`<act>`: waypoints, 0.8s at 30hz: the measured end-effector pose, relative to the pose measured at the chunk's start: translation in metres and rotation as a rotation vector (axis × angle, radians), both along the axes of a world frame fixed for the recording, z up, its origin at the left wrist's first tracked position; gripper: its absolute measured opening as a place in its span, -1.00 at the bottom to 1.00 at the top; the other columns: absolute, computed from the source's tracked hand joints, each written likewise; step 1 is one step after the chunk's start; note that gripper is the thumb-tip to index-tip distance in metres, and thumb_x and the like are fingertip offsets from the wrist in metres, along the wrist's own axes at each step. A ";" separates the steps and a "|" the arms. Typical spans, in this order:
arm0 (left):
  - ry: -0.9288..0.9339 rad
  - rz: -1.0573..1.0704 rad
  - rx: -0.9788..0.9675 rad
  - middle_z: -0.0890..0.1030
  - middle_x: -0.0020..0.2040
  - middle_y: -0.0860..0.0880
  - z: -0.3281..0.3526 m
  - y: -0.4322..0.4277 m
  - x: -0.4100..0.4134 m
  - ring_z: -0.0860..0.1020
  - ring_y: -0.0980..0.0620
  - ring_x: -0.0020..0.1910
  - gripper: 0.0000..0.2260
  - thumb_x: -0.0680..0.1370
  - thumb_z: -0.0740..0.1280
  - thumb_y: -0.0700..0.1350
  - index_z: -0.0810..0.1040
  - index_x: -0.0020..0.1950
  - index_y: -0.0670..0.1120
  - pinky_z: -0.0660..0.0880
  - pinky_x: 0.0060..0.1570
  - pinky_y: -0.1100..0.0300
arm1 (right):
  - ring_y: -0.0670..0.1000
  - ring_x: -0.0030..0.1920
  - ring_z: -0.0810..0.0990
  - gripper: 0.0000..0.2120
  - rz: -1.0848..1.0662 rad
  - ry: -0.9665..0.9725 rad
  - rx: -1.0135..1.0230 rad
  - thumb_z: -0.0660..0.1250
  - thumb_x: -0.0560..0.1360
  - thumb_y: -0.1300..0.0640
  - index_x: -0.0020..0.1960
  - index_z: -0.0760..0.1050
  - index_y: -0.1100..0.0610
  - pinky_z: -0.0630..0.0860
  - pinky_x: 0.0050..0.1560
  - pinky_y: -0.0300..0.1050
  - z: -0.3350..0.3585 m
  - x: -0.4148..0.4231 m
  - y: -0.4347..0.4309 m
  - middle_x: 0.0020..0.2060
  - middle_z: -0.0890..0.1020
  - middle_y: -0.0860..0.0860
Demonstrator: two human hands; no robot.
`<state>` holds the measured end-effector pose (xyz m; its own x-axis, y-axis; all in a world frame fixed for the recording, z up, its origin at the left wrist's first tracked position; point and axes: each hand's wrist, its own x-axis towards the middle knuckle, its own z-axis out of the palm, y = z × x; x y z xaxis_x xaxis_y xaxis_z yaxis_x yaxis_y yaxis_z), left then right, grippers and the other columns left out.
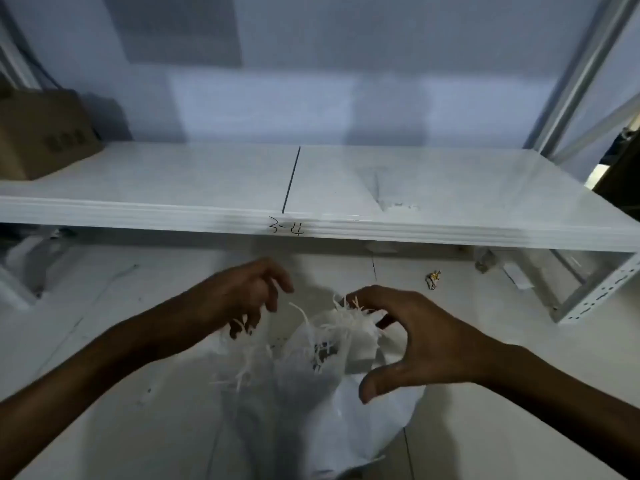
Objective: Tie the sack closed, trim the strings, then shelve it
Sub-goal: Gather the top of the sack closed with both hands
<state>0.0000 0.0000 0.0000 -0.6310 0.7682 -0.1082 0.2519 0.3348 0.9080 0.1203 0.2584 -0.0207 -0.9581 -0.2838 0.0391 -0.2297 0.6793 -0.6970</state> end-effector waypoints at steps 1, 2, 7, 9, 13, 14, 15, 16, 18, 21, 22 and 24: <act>0.012 -0.069 -0.075 0.58 -0.11 0.07 0.006 -0.001 0.004 0.54 0.12 -0.32 -0.69 0.40 0.37 0.22 0.54 0.07 0.14 0.47 -0.38 0.08 | -0.22 0.19 0.55 -0.15 0.005 0.012 0.015 0.56 0.15 -0.32 0.36 0.40 -0.10 0.56 0.15 -0.20 -0.002 0.000 -0.002 0.21 0.55 -0.25; 0.045 -0.142 -0.150 0.57 -0.07 0.08 0.012 0.000 0.008 0.54 0.13 -0.29 -0.55 0.28 0.40 0.29 0.52 0.10 0.15 0.47 -0.36 0.19 | -0.22 0.18 0.56 -0.20 -0.005 0.022 0.034 0.56 0.18 -0.30 0.35 0.41 -0.11 0.56 0.13 -0.21 -0.002 -0.002 -0.003 0.20 0.56 -0.25; 0.169 -0.332 -0.533 0.52 0.07 0.30 0.029 0.010 0.037 0.57 0.20 0.04 -0.40 0.15 0.53 0.33 0.40 0.12 0.34 0.61 0.02 0.11 | -0.18 0.04 0.61 -0.54 0.012 0.105 0.060 0.52 0.38 -0.09 0.23 0.53 -0.04 0.51 -0.06 -0.38 -0.010 -0.006 -0.006 0.06 0.64 -0.17; 0.290 -0.351 -0.634 0.51 0.10 0.31 0.025 0.013 0.039 0.52 0.27 0.04 -0.43 0.22 0.52 0.34 0.37 0.14 0.34 0.57 0.00 0.25 | -0.21 0.00 0.62 -0.67 0.017 0.104 0.062 0.47 0.44 -0.03 0.18 0.56 -0.02 0.48 -0.11 -0.44 -0.010 -0.007 -0.009 0.02 0.66 -0.18; 0.521 -0.304 -0.678 0.50 0.05 0.28 0.018 0.008 0.027 0.47 0.29 0.00 -0.65 0.42 0.44 0.20 0.48 0.16 0.23 0.46 -0.08 0.39 | -0.27 -0.12 0.60 -0.87 -0.007 0.083 0.048 0.42 0.50 0.04 -0.08 0.51 -0.19 0.46 -0.22 -0.42 -0.012 -0.009 -0.013 -0.15 0.61 -0.35; 0.545 -0.273 -0.681 0.50 0.04 0.25 0.017 0.008 0.023 0.46 0.26 0.02 -0.69 0.44 0.43 0.16 0.53 0.16 0.20 0.43 -0.06 0.36 | -0.31 -0.13 0.58 -0.78 -0.011 0.096 0.048 0.40 0.51 0.04 -0.11 0.45 -0.27 0.44 -0.23 -0.45 -0.012 -0.009 -0.014 -0.17 0.57 -0.42; 0.556 -0.238 -0.679 0.49 0.02 0.23 0.016 0.007 0.019 0.45 0.24 0.02 -0.70 0.45 0.43 0.14 0.56 0.16 0.17 0.39 -0.05 0.35 | -0.32 -0.12 0.57 -0.74 -0.020 0.108 0.051 0.39 0.52 0.04 -0.13 0.40 -0.31 0.43 -0.23 -0.46 -0.012 -0.010 -0.013 -0.17 0.56 -0.43; 0.568 -0.209 -0.671 0.49 0.00 0.23 0.014 0.007 0.015 0.44 0.23 0.02 -0.70 0.45 0.43 0.13 0.59 0.17 0.13 0.37 -0.04 0.35 | -0.29 -0.10 0.57 -0.74 -0.031 0.121 0.044 0.39 0.52 0.03 -0.11 0.40 -0.32 0.44 -0.23 -0.45 -0.011 -0.010 -0.013 -0.17 0.57 -0.38; 0.598 -0.174 -0.624 0.52 -0.02 0.23 0.015 0.007 0.009 0.49 0.23 0.03 -0.70 0.44 0.45 0.12 0.62 0.14 0.09 0.39 0.00 0.32 | -0.16 -0.07 0.60 -0.84 -0.062 0.152 0.020 0.39 0.52 0.04 -0.03 0.51 -0.23 0.44 -0.22 -0.43 -0.011 -0.012 -0.009 -0.13 0.62 -0.21; 0.644 -0.089 -0.524 0.63 -0.03 0.15 0.024 0.007 0.002 0.57 0.18 0.01 -0.72 0.39 0.46 0.15 0.67 0.00 0.04 0.49 0.07 0.22 | -0.07 -0.08 0.63 -0.86 -0.111 0.193 0.019 0.39 0.52 0.06 0.06 0.61 0.03 0.48 -0.18 -0.37 -0.010 -0.016 -0.001 -0.07 0.66 -0.06; 0.660 -0.049 -0.484 0.66 -0.07 0.10 0.029 0.008 -0.001 0.59 0.16 -0.04 -0.76 0.36 0.45 0.15 0.67 -0.09 0.03 0.50 0.02 0.19 | -0.08 -0.07 0.64 -0.84 -0.125 0.206 0.016 0.38 0.53 0.07 0.08 0.61 0.06 0.52 -0.14 -0.31 -0.008 -0.018 0.001 -0.05 0.67 -0.05; 0.672 0.039 -0.393 0.66 -0.19 0.09 0.038 0.012 -0.007 0.57 0.22 -0.18 -0.87 0.36 0.49 0.11 0.62 -0.27 0.10 0.47 -0.13 0.23 | -0.12 -0.03 0.64 -0.84 -0.154 0.228 0.004 0.38 0.53 0.09 0.09 0.61 0.08 0.56 -0.07 -0.23 -0.003 -0.021 0.004 -0.02 0.68 -0.06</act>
